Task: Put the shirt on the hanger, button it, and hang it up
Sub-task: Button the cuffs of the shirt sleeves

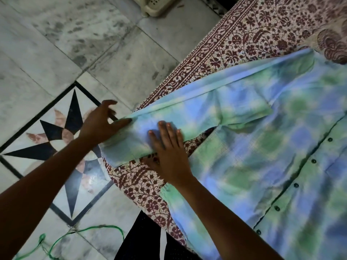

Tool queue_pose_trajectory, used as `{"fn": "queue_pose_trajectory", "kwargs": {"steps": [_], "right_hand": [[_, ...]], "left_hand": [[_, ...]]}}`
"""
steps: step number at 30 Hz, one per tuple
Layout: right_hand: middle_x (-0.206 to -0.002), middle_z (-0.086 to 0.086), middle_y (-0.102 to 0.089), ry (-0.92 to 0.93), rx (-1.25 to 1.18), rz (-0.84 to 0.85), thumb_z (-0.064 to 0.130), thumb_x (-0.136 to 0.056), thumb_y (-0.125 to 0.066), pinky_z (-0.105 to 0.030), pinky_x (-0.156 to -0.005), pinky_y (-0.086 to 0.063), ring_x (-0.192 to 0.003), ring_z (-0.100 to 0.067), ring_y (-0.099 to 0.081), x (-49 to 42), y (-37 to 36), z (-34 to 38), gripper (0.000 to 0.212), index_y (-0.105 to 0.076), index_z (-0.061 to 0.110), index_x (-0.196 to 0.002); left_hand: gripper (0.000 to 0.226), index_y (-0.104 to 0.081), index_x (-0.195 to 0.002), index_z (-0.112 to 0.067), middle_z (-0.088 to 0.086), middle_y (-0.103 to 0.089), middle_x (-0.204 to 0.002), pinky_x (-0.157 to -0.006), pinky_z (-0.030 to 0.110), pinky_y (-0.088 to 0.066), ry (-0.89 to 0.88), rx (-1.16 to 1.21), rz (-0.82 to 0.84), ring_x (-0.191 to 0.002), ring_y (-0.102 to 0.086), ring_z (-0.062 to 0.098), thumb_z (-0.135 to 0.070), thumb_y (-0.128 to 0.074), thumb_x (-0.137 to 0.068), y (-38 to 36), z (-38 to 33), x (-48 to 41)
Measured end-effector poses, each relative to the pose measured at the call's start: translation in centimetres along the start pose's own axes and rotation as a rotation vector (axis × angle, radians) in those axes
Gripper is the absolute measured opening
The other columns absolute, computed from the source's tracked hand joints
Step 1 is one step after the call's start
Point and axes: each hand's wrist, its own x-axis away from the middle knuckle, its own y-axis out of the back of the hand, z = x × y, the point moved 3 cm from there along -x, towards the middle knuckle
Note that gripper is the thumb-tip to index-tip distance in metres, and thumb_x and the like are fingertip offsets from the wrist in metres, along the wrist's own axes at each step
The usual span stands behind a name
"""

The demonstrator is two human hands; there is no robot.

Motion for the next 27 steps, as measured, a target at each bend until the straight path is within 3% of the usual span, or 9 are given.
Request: {"fn": "queue_pose_trajectory", "kwargs": {"steps": [2, 4, 6, 8, 11, 14, 20, 24, 27], "right_hand": [[-0.151, -0.014, -0.030, 0.004, 0.024, -0.093, 0.063, -0.081, -0.042, -0.052, -0.115, -0.013, -0.142, -0.034, -0.020, -0.4, 1.4, -1.6, 0.074, -0.042, 0.017, -0.139], [-0.151, -0.015, -0.029, -0.055, 0.081, -0.110, 0.069, -0.078, -0.042, -0.053, -0.115, -0.007, -0.142, -0.036, -0.017, -0.8, 2.1, -3.7, 0.078, -0.041, 0.020, -0.140], [-0.150, -0.018, -0.030, -0.065, 0.099, -0.059, 0.072, -0.077, -0.040, -0.054, -0.114, -0.006, -0.142, -0.036, -0.016, -1.1, 1.9, -5.3, 0.081, -0.038, 0.021, -0.140], [-0.146, -0.018, -0.037, 0.006, 0.087, -0.015, 0.065, -0.080, -0.042, -0.055, -0.111, -0.013, -0.140, -0.033, -0.021, -0.9, 1.2, -5.8, 0.072, -0.040, 0.022, -0.137], [-0.136, -0.009, -0.053, 0.137, 0.044, -0.107, 0.038, -0.089, -0.051, -0.047, -0.104, -0.034, -0.132, -0.029, -0.043, -0.5, 1.1, -5.6, 0.034, -0.064, 0.023, -0.117], [-0.122, -0.001, -0.064, 0.207, -0.050, -0.262, 0.018, -0.090, -0.056, -0.037, -0.095, -0.044, -0.119, -0.023, -0.057, 0.0, 2.8, -5.2, 0.017, -0.071, 0.017, -0.096], [-0.110, -0.004, -0.069, -0.111, -0.008, -0.484, 0.024, -0.093, -0.049, -0.030, -0.093, -0.041, -0.106, -0.024, -0.062, -2.6, 8.7, -13.5, 0.025, -0.071, 0.013, -0.098], [-0.109, -0.012, -0.068, -0.367, 0.028, -0.445, 0.011, -0.084, -0.049, -0.031, -0.092, -0.036, -0.099, -0.033, -0.062, -7.0, 12.1, -22.7, 0.026, -0.069, 0.008, -0.100], [-0.132, -0.017, -0.053, -0.537, 0.086, -0.302, 0.011, -0.084, -0.041, -0.039, -0.103, -0.031, -0.120, -0.036, -0.050, -9.9, 13.9, -28.4, 0.043, -0.056, 0.008, -0.123]], "left_hand": [[0.051, -0.050, -0.128, -0.019, 0.014, -0.055, -0.127, -0.099, 0.046, -0.042, -0.370, -0.137, -0.134, -0.116, -0.050, 0.034, -0.047, -0.052, -0.086, -0.7, -2.8, 0.6], [0.040, -0.055, -0.125, -0.023, 0.013, -0.048, -0.139, -0.107, 0.052, -0.034, -0.708, -0.242, -0.115, -0.128, -0.043, 0.035, -0.037, -0.041, -0.091, -2.6, -5.9, 1.0], [0.039, -0.055, -0.124, -0.032, 0.011, -0.039, -0.146, -0.108, 0.056, -0.023, -0.861, -0.371, -0.035, -0.134, -0.034, 0.037, -0.035, -0.036, -0.090, -5.5, -8.7, 0.4], [0.044, -0.050, -0.129, -0.038, 0.013, -0.030, -0.151, -0.107, 0.060, -0.023, -0.800, -0.440, 0.012, -0.136, -0.030, 0.041, -0.038, -0.031, -0.088, -7.6, -10.8, -1.2], [0.045, -0.045, -0.135, -0.033, 0.016, -0.038, -0.145, -0.094, 0.052, -0.046, -0.729, -0.459, -0.012, -0.118, -0.046, 0.045, -0.027, -0.036, -0.091, -8.4, -14.2, -4.4], [0.052, -0.041, -0.138, -0.030, 0.018, -0.053, -0.130, -0.088, 0.047, -0.049, -0.631, -0.195, 0.002, -0.108, -0.055, 0.041, -0.012, -0.044, -0.090, -6.8, -16.7, -8.0], [0.045, -0.055, -0.127, -0.024, 0.014, -0.068, -0.112, -0.086, 0.041, -0.050, -0.595, -0.006, 0.058, -0.101, -0.062, 0.034, -0.038, -0.056, -0.084, -6.0, -19.1, -10.9], [0.033, -0.066, -0.086, -0.010, 0.010, -0.063, -0.073, -0.066, 0.034, -0.044, -0.554, 0.055, -0.013, -0.077, -0.061, 0.034, -0.042, -0.060, -0.082, -7.5, -19.2, -11.6], [0.038, -0.060, -0.078, -0.004, 0.016, -0.059, -0.068, -0.062, 0.034, -0.038, -0.503, 0.116, -0.092, -0.071, -0.059, 0.035, -0.040, -0.052, -0.088, -8.1, -19.2, -12.0]]}}
